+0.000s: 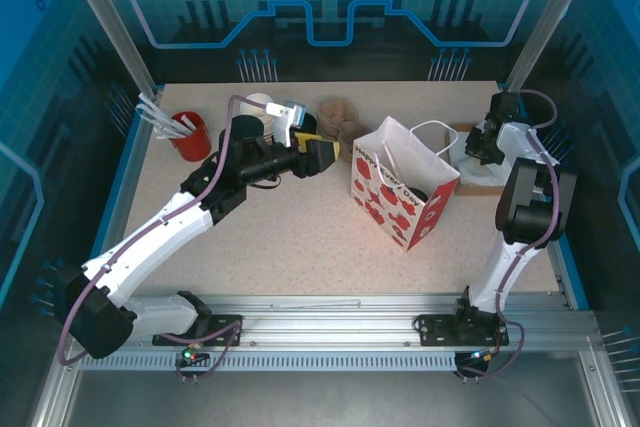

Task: Pack the takeout coffee

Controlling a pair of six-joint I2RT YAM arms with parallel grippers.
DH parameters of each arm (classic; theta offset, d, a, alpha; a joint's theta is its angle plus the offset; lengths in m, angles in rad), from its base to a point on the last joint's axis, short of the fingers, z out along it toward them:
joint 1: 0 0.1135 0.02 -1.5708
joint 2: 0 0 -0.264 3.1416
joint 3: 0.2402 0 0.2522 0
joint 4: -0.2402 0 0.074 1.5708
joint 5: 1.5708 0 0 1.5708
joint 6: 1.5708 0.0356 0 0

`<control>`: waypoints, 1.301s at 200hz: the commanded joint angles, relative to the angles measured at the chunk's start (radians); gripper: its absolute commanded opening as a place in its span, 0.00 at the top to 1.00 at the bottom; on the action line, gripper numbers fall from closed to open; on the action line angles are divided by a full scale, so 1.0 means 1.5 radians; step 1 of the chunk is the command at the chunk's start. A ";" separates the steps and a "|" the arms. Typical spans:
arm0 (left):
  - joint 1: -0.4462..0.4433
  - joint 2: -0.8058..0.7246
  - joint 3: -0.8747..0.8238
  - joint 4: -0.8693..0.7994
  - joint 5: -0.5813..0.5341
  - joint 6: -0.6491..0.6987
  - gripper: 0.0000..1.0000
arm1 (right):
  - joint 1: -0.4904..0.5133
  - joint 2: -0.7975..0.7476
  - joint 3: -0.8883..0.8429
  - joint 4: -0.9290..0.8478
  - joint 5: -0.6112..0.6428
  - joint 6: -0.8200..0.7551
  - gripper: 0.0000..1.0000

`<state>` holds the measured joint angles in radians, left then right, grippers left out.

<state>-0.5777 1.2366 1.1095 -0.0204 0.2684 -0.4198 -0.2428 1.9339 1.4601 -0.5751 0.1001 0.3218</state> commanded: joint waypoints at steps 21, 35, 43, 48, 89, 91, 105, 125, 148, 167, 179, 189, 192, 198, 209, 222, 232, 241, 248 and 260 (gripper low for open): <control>0.001 0.005 -0.002 0.006 0.017 0.004 0.32 | -0.007 -0.015 0.002 0.001 -0.007 0.008 0.76; 0.001 0.004 -0.002 0.006 0.017 0.004 0.32 | -0.008 -0.019 0.002 0.002 -0.007 0.009 0.76; 0.002 0.004 -0.002 0.006 0.017 0.004 0.32 | -0.008 -0.024 0.001 0.003 -0.008 0.011 0.76; 0.001 0.004 -0.002 0.005 0.018 0.004 0.32 | -0.009 -0.026 -0.001 0.004 -0.008 0.012 0.76; 0.001 0.004 -0.004 0.006 0.019 0.003 0.32 | -0.013 -0.039 -0.006 0.009 -0.023 0.018 0.77; 0.002 0.004 -0.005 0.006 0.019 0.003 0.32 | -0.013 -0.040 -0.007 0.010 -0.024 0.019 0.77; 0.001 0.004 -0.003 0.005 0.019 0.003 0.32 | -0.014 -0.044 -0.009 0.012 -0.026 0.020 0.79; 0.001 0.004 -0.002 0.006 0.019 0.005 0.32 | -0.015 -0.051 -0.014 0.014 -0.033 0.020 0.83; 0.001 0.007 0.000 0.006 0.019 0.006 0.32 | -0.018 -0.058 -0.016 0.014 -0.041 0.021 0.89; 0.001 0.009 0.001 0.006 0.020 0.006 0.32 | -0.020 -0.080 -0.027 0.018 -0.043 0.025 0.93; 0.001 0.010 0.001 0.006 0.021 0.006 0.32 | -0.020 -0.107 -0.043 0.028 -0.040 0.029 0.95; 0.002 0.011 0.001 0.006 0.021 0.005 0.32 | -0.023 -0.132 -0.058 0.033 -0.037 0.034 0.96; 0.002 0.012 0.001 0.005 0.021 0.004 0.32 | -0.024 -0.141 -0.063 0.036 -0.037 0.035 0.97; 0.001 0.013 0.001 0.006 0.022 0.005 0.32 | -0.024 -0.159 -0.074 0.040 -0.035 0.037 0.97; 0.002 0.014 0.002 0.008 0.023 0.003 0.32 | -0.025 -0.198 -0.093 0.047 -0.028 0.040 0.97; 0.001 0.017 0.002 0.010 0.026 0.000 0.32 | -0.024 -0.247 -0.115 0.058 -0.022 0.044 0.98; 0.001 0.019 0.003 0.013 0.028 -0.003 0.32 | -0.021 -0.286 -0.128 0.064 -0.016 0.041 0.98; 0.002 0.020 0.003 0.015 0.030 -0.004 0.32 | -0.015 -0.319 -0.136 0.067 -0.008 0.033 0.98; 0.001 0.022 0.002 0.017 0.032 -0.007 0.32 | -0.008 -0.347 -0.140 0.067 0.002 0.023 0.99; 0.001 0.024 0.002 0.019 0.033 -0.008 0.32 | 0.011 -0.391 -0.140 0.065 0.024 -0.001 0.99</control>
<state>-0.5777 1.2583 1.1095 -0.0170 0.2867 -0.4206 -0.2623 1.4631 1.2636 -0.5064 0.0826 0.3618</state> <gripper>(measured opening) 0.681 0.065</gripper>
